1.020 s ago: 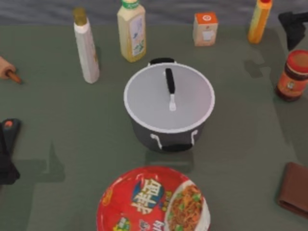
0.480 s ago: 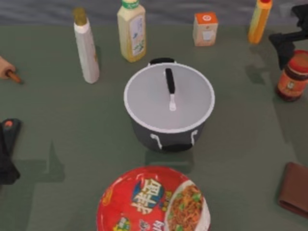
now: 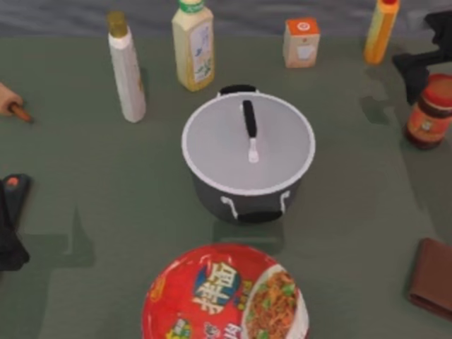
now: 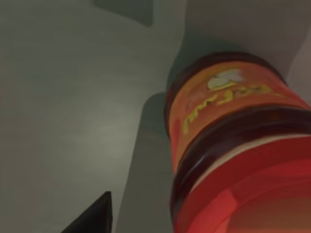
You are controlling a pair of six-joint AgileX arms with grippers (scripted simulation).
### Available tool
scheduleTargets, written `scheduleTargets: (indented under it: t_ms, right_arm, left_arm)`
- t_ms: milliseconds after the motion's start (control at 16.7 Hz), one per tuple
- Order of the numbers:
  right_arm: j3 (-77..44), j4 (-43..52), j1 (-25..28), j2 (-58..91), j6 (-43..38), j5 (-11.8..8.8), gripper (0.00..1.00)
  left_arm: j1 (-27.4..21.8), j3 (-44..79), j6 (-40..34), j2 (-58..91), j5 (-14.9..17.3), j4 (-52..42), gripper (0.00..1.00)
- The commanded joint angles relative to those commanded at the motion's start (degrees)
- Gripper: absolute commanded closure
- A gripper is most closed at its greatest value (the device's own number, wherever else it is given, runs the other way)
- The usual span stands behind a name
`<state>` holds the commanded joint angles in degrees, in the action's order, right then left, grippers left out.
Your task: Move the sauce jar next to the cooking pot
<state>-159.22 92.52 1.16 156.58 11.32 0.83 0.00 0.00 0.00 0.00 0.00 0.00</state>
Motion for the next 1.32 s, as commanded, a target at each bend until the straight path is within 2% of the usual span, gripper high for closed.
scheduleTargets:
  t_ms: [360, 660, 1320]
  right_arm:
    - [15.70, -11.08, 0.06, -4.30, -0.04, -0.06, 0.00]
    - [17.31, -12.45, 0.06, -4.70, -0.05, -0.07, 0.00]
    - [17.31, -12.45, 0.06, -4.70, -0.05, -0.07, 0.83]
  left_arm:
    - [0.00, 0.00, 0.00, 0.00, 0.00, 0.00, 0.00]
    - [0.00, 0.00, 0.00, 0.00, 0.00, 0.00, 0.00]
    - [0.00, 0.00, 0.00, 0.00, 0.00, 0.00, 0.00]
